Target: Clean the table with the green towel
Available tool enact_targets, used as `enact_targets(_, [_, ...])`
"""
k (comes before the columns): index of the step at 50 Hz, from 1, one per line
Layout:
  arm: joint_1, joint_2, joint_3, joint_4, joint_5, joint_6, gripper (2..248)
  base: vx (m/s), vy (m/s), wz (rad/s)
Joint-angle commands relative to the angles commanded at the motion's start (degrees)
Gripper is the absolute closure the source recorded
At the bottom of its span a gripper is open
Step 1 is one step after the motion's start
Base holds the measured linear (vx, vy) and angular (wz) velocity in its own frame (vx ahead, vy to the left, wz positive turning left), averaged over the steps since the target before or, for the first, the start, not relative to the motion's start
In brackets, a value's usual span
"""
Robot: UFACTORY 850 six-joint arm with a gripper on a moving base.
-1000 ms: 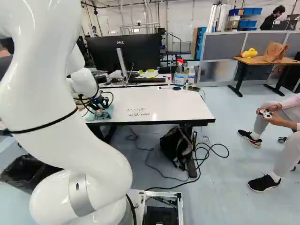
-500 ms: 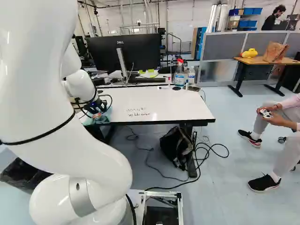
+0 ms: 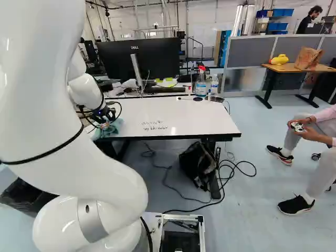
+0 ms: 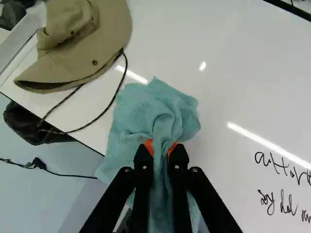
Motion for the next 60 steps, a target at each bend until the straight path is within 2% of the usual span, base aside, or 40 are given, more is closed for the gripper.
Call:
enact_targets(27, [5.1, -2.5, -3.3, 0.0, 0.0, 0.0, 204, 0.000, 0.000, 0.000])
enact_targets(51, [10.3, -2.4, -3.2, 0.0, 0.0, 0.0, 204, 0.000, 0.000, 0.000])
enact_targets(60, [10.5, -2.3, -3.1, 0.0, 0.0, 0.0, 204, 0.000, 0.000, 0.000])
